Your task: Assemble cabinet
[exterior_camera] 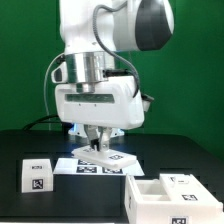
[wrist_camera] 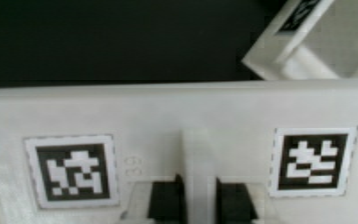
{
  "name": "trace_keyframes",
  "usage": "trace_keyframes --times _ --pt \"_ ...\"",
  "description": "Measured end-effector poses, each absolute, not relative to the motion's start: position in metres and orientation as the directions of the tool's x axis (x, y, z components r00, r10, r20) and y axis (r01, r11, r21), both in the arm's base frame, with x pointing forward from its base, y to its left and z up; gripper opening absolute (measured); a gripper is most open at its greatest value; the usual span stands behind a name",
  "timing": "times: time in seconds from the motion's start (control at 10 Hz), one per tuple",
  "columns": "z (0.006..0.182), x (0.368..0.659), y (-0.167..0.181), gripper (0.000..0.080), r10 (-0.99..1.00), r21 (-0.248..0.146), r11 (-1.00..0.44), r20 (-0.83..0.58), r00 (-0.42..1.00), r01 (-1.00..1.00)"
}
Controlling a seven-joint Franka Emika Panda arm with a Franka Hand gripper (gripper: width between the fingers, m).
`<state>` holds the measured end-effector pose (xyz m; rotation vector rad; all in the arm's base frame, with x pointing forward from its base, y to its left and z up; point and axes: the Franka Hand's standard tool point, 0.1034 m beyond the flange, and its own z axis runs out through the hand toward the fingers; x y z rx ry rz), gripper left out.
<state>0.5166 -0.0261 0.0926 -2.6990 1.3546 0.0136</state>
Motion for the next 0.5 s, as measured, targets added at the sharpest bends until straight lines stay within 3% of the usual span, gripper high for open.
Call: trace_keyframes --times 0.3,0.5 --pt "0.092 0.515 -0.024 0.0062 -0.821 -0.102 -0.560 -0.071 0.567 -0.822" --pt "0.093 0.498 -0.001 0.0062 -0.896 -0.076 -0.426 -0.103 0.432 -0.902"
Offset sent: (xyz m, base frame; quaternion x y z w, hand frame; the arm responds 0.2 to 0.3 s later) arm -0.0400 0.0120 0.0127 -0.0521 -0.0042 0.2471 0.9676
